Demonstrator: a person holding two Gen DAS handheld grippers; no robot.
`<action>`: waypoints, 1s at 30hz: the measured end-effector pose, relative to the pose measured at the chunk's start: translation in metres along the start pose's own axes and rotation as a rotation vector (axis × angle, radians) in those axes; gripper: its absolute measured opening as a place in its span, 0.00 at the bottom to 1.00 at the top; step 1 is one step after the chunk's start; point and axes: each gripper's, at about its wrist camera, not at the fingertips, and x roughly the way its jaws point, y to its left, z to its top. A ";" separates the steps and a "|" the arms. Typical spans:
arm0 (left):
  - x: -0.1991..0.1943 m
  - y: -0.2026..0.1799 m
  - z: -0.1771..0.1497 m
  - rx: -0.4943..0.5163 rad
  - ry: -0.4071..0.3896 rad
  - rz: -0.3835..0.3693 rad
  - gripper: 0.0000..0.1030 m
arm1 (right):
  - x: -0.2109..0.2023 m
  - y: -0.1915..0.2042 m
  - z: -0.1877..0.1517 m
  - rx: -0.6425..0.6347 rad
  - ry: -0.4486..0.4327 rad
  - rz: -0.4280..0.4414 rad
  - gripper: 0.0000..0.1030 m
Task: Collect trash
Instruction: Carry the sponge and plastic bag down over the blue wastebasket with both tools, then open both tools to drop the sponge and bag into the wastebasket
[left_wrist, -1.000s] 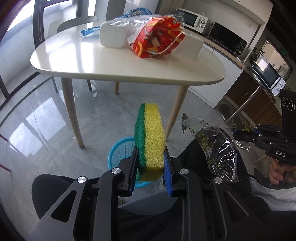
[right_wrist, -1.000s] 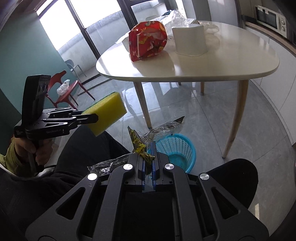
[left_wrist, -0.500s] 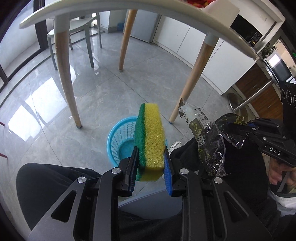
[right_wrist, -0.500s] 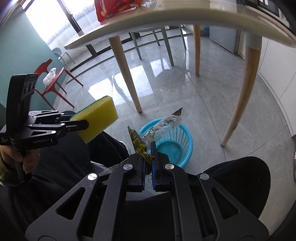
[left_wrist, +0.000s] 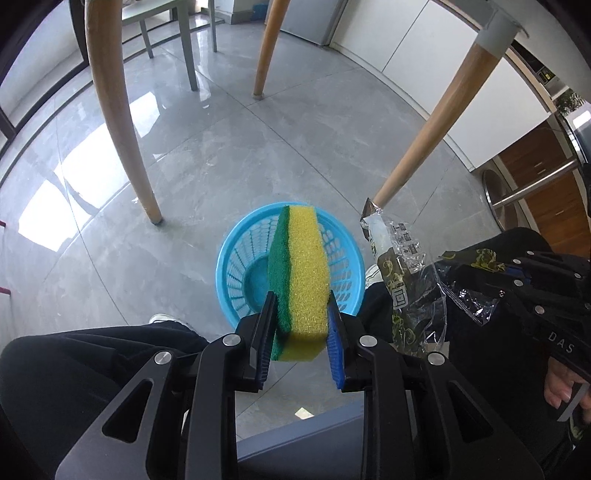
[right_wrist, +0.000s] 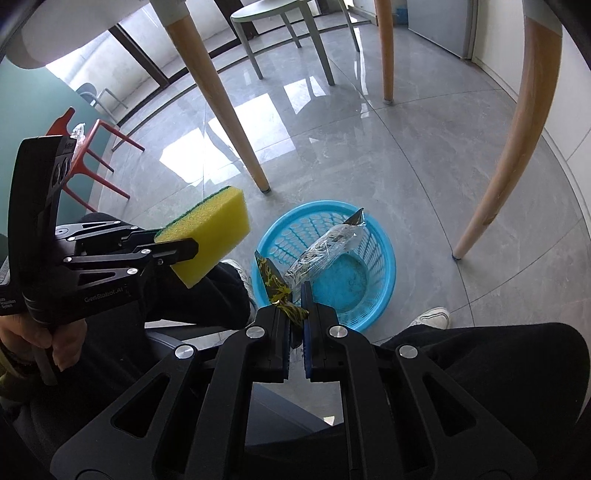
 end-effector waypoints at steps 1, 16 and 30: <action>0.006 0.000 0.002 -0.002 0.010 0.007 0.24 | 0.008 -0.001 0.002 0.003 0.012 -0.009 0.05; 0.076 0.018 0.023 -0.027 0.125 0.011 0.24 | 0.094 -0.033 0.027 0.186 0.168 0.043 0.05; 0.083 0.025 0.029 -0.047 0.123 0.034 0.43 | 0.108 -0.038 0.027 0.211 0.201 0.012 0.27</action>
